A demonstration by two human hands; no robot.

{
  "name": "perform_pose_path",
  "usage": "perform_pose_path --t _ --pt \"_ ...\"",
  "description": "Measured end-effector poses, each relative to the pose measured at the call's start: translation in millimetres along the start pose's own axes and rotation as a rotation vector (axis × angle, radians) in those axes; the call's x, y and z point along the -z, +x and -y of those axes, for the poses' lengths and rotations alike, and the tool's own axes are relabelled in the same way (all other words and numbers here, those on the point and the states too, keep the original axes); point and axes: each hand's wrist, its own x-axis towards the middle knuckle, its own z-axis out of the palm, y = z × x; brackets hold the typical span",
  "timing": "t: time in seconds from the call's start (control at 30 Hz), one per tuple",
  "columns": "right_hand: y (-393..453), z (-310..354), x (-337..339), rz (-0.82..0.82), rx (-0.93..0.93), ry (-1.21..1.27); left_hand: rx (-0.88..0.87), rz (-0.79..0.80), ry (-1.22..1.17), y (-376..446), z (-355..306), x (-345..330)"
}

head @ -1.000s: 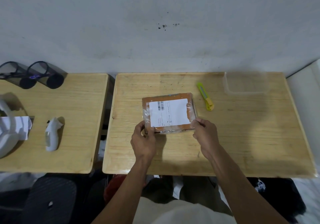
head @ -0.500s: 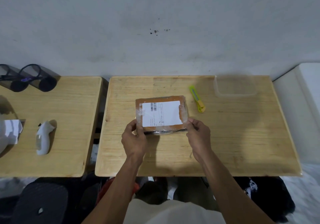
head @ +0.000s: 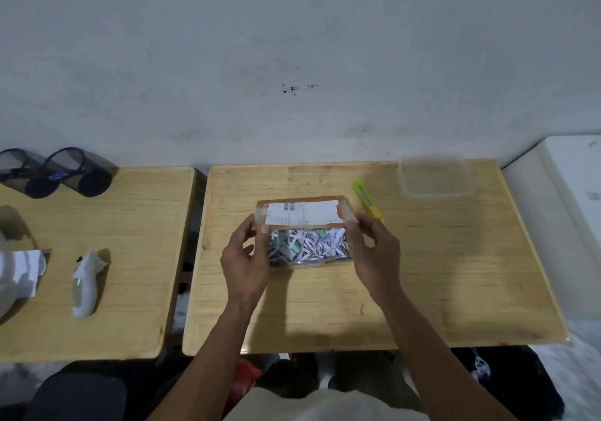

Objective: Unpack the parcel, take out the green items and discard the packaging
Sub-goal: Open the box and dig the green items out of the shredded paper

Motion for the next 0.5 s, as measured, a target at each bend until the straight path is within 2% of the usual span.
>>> perform_pose_path --t 0.27,0.37,0.5 --pt "40.9 40.7 -19.6 -0.176 0.18 0.025 -0.099 -0.125 0.021 47.6 -30.4 -28.1" --pt "55.1 39.4 -33.6 -0.132 0.24 -0.01 -0.135 -0.075 0.094 62.2 -31.8 -40.7" --pt "72.7 21.5 -45.6 0.073 0.263 -0.202 -0.194 0.064 0.309 79.4 -20.9 -54.4"
